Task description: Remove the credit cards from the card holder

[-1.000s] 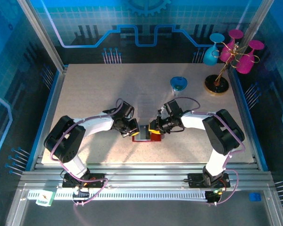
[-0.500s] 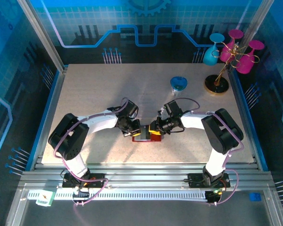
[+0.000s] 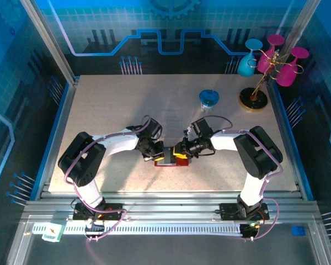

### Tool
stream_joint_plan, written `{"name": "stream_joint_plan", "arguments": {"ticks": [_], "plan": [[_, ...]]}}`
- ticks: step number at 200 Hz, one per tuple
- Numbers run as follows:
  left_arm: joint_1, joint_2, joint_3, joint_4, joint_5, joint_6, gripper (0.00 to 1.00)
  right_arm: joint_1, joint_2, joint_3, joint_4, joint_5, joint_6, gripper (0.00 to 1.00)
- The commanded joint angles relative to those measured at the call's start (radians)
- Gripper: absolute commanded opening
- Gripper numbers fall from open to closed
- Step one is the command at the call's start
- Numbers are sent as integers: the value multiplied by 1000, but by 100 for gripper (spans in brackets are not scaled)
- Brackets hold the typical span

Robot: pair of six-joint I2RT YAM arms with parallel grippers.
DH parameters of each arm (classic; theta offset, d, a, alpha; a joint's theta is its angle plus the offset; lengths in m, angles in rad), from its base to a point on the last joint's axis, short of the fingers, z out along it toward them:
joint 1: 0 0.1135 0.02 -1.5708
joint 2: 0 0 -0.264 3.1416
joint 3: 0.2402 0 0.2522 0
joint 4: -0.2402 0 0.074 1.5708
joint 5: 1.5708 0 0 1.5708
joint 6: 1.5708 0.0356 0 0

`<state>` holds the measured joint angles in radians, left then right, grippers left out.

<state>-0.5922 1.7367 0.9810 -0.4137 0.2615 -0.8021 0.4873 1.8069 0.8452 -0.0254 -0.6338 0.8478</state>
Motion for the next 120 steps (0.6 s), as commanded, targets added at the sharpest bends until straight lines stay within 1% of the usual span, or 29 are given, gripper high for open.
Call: {"name": "stream_joint_plan", "arguments": {"ticks": [1,73,120], "plan": [[-8,30,-13,-28,-12,24,4,-6,30,-11,4,-20,-11,26],[-8,33,-13,-38,-10,27,4,-3,69,-13,38,-65,0,26],[-8,33,-13,-39,-11,26,4,-4,59,-21,55,-67,5,25]]}}
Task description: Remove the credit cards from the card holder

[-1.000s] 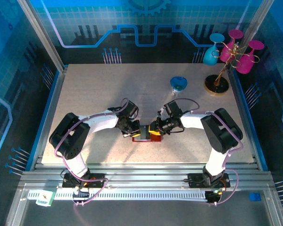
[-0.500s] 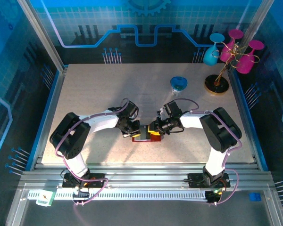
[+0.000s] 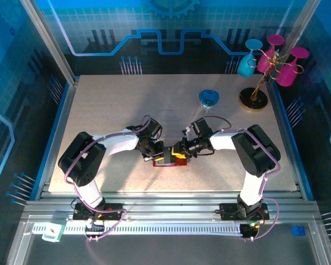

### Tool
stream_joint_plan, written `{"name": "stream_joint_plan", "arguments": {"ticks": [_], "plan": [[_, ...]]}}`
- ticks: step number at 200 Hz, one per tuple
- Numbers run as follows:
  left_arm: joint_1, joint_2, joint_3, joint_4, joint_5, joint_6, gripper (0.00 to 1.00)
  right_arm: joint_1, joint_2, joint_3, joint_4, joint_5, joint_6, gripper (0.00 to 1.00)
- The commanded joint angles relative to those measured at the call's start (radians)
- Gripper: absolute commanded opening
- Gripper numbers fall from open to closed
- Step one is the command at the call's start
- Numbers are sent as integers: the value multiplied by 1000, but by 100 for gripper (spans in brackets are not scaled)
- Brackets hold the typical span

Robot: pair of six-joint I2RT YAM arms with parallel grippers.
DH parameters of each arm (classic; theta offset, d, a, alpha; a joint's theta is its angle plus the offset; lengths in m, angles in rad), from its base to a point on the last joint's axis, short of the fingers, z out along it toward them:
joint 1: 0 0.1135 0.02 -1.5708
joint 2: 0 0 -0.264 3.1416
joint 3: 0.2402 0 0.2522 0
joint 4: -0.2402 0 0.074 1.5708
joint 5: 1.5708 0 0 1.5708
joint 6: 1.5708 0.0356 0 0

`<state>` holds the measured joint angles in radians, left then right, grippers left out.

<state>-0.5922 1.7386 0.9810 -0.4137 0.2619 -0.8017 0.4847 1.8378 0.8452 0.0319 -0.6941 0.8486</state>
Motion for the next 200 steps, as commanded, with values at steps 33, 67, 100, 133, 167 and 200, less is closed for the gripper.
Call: {"name": "stream_joint_plan", "arguments": {"ticks": [33,67,100,133,167,200], "plan": [[-8,34,-12,-41,-13,27,4,-2,4,-23,-2,0,6,21],[-8,30,-9,-49,-21,27,4,-7,-6,-28,-8,8,4,18],[-6,11,-11,-63,-43,27,4,-15,-17,-35,-16,19,-1,13],[-7,2,-13,-73,-55,27,5,-32,-34,-45,-31,29,-12,9],[-6,-6,-27,-65,-59,15,5,-51,-46,-51,-59,30,-32,8],[-6,-11,-31,-65,-65,8,6,-69,-58,-52,-95,35,-60,8]]}}
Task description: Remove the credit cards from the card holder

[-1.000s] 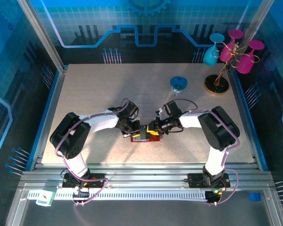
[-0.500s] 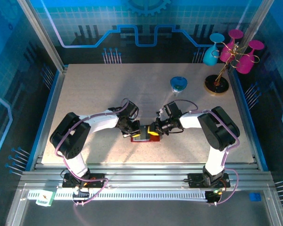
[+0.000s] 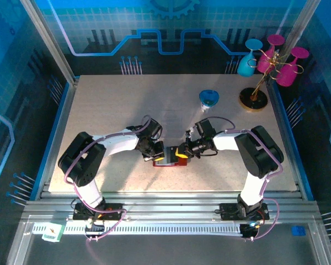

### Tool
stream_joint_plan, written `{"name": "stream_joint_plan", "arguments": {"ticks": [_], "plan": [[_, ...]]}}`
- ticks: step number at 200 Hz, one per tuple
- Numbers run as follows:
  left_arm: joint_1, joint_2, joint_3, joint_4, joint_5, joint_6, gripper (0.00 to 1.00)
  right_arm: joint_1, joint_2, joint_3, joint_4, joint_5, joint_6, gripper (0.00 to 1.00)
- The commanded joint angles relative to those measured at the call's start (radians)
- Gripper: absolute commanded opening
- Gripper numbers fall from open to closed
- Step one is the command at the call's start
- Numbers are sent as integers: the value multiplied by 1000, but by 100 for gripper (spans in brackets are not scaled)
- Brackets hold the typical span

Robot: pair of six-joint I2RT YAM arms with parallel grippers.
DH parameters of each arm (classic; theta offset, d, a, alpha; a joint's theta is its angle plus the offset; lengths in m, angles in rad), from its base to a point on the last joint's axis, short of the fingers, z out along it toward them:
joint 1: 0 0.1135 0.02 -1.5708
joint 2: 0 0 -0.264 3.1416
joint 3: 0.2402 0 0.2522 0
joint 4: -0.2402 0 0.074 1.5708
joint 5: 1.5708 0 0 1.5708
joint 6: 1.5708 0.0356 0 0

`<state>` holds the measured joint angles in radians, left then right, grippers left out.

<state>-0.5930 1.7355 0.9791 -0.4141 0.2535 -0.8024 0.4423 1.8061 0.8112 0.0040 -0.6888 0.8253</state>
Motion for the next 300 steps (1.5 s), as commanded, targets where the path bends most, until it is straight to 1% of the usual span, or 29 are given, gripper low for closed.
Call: {"name": "stream_joint_plan", "arguments": {"ticks": [1,74,88,103,130,149,169,197,203,236,288,300], "plan": [[-5,-8,-30,-65,-56,8,6,-26,-26,-18,-68,29,-38,8],[-4,-35,3,-75,-59,-1,13,-63,-100,-12,-150,38,-87,8],[-4,-48,15,-81,-70,-4,18,-65,-119,-8,-161,38,-89,8],[-5,-61,27,-93,-87,-1,20,-65,-136,1,-175,40,-89,8],[0,-81,39,-119,-117,12,31,-65,-161,20,-194,44,-89,8],[11,-81,36,-127,-122,21,40,-66,-177,33,-205,47,-89,7],[21,-75,23,-123,-125,30,44,-66,-189,50,-224,50,-94,7],[21,-51,2,-90,-91,31,45,-67,-204,63,-267,65,-121,7],[22,-47,-4,-81,-82,29,46,-66,-207,99,-285,74,-132,7],[22,-38,-18,-67,-67,26,46,-67,-216,144,-361,110,-178,6],[12,-16,-29,-46,-34,22,46,-66,-226,188,-410,125,-204,6],[6,-12,-28,-42,-30,19,45,-66,-230,194,-420,131,-211,6]]}}
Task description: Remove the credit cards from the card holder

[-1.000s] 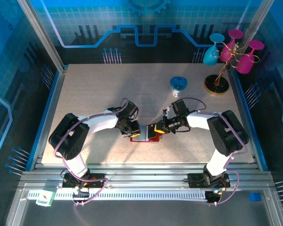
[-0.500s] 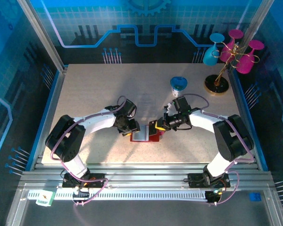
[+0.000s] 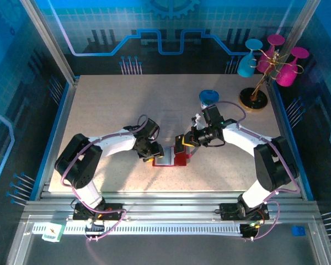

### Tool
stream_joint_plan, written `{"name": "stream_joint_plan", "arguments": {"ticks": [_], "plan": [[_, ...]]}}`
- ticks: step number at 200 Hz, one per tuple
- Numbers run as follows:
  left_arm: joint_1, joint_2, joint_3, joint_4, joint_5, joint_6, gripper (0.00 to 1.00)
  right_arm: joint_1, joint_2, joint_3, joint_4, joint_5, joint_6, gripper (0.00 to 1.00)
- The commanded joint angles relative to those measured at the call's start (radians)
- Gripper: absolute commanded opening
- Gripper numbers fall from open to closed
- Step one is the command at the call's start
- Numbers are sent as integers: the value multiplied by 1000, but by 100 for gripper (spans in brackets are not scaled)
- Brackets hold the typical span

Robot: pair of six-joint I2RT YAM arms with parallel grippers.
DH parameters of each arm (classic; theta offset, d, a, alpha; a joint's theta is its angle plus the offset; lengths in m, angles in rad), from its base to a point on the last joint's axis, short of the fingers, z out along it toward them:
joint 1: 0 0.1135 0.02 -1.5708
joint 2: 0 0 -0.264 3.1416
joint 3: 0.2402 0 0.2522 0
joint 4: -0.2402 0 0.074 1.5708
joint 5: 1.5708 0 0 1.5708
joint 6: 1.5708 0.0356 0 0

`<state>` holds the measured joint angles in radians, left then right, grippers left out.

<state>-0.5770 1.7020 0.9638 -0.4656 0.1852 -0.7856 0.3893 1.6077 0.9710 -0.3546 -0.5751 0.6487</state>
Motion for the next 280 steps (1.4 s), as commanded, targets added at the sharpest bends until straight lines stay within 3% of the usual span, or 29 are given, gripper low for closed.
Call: {"name": "stream_joint_plan", "arguments": {"ticks": [1,79,96,130,174,196,236,280], "plan": [[-11,21,-13,11,38,1,45,-13,-32,35,-62,19,-35,6],[-22,-15,-11,10,-6,-6,43,-13,-28,168,-261,93,-304,3],[-11,-53,-15,4,-34,-1,44,-11,-22,209,-311,117,-434,2],[29,-139,-63,52,-44,-16,44,33,-28,264,-348,294,-742,0],[116,-242,-145,121,-31,-35,44,79,46,388,-443,232,-1118,0],[162,-281,-192,165,5,-48,45,117,126,511,-559,267,-1284,0],[227,-342,-257,210,45,-63,45,140,285,737,-710,360,-1414,0],[240,-385,-286,223,52,-86,46,145,435,958,-835,401,-1479,0]]}}
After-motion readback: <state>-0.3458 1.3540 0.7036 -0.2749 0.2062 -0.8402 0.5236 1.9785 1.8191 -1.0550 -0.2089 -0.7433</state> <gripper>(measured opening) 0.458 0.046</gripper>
